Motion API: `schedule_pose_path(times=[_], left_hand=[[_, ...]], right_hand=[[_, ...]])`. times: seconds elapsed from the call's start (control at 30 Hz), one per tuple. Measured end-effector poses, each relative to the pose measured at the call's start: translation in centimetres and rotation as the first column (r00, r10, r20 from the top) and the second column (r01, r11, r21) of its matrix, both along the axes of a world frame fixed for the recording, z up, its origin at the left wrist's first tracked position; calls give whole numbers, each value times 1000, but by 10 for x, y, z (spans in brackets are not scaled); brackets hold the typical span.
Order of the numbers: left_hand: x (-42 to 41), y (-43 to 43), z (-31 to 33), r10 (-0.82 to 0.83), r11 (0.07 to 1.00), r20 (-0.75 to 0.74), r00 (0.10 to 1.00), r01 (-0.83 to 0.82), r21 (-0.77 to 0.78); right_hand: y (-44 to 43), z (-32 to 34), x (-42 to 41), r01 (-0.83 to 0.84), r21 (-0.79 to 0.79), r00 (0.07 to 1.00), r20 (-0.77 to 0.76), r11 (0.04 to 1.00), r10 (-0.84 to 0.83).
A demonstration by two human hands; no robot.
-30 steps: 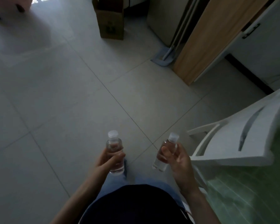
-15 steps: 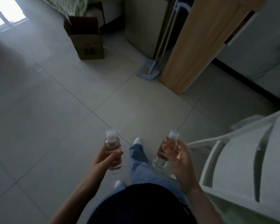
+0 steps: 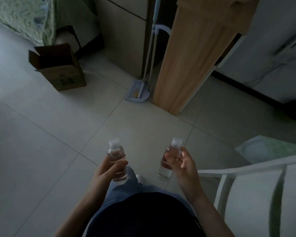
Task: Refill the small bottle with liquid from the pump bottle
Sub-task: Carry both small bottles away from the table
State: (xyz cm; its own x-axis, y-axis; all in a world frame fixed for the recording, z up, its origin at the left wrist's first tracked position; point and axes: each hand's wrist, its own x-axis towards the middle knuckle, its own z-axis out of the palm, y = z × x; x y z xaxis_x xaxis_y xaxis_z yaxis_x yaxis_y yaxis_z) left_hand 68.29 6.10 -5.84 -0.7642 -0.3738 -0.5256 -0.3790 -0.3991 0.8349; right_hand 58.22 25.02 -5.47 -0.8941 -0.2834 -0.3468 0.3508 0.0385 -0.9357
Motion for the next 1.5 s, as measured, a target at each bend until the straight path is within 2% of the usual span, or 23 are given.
schedule_pose_path(times=[0.27, 0.5, 0.7, 0.97, 1.1, 1.23, 1.5], left_hand=[[-134, -40, -3, -207, 978, -43, 977, 208, 23], [-256, -92, 1, -383, 922, -84, 920, 386, 19], [-331, -118, 8, -482, 876, -97, 871, 483, -17], [-410, -110, 0, -532, 846, -68, 844, 533, -4], [-459, -91, 1, -497, 867, -86, 863, 497, -29], [-516, -70, 14, -535, 838, -229, 813, 545, -24], [-628, -38, 75, -526, 848, -411, 745, 494, -191]], right_hand=[[-24, -9, -96, 153, 67, 988, 0, 986, -153], [-59, -5, -183, 363, 63, 932, -37, 930, -361], [-78, 4, -242, 422, 67, 906, -49, 904, -420], [-82, 6, -331, 400, 97, 916, -74, 911, -394], [-69, 8, -384, 363, 81, 931, -63, 928, -359], [-52, 19, -438, 339, 22, 938, -81, 940, -337], [-22, 73, -533, 270, -47, 928, -252, 962, -273]])
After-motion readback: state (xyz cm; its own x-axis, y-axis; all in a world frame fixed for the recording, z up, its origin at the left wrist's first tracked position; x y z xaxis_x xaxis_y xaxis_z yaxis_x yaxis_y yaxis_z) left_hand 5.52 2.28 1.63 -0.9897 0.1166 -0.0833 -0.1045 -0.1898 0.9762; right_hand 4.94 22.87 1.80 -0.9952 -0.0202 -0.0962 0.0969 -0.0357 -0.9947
